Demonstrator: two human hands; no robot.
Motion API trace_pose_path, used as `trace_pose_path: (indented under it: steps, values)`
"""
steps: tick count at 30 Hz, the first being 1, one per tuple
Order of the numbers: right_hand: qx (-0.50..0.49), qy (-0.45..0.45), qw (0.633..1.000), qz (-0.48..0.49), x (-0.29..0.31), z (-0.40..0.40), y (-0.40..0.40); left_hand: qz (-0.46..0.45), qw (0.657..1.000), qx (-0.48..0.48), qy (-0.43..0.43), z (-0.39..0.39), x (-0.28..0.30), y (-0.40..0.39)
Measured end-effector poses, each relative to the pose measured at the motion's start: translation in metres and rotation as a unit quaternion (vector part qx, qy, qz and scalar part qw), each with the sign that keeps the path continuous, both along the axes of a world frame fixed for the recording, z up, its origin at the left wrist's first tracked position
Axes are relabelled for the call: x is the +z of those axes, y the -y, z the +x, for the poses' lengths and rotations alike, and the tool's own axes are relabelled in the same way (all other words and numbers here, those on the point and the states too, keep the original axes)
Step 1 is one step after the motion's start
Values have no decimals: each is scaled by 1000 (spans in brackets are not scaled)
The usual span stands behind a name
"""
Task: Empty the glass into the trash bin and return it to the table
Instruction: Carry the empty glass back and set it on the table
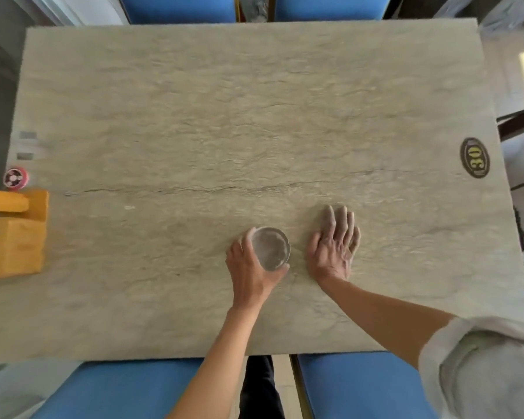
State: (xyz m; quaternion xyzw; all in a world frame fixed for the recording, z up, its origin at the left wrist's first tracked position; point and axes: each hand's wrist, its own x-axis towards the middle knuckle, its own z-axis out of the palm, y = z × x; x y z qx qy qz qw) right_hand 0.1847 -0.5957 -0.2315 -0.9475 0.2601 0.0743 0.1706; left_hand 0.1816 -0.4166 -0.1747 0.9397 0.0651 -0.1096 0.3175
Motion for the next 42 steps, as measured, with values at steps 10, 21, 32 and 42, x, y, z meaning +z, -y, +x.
trace_pose_path:
  steps: [10,21,32,42]
  values:
    - [-12,4,1000,-1,2,1,-1,-36,995,92,8,-34,-10,3]
    - [-17,9,1000,-4,3,2,-1,-48,989,120,72,54,-25,15]
    - [-22,9,1000,-1,5,2,-1,-22,986,130,105,145,-31,19]
    - [-18,7,1000,-10,4,2,-1,2,981,159,109,186,-32,27]
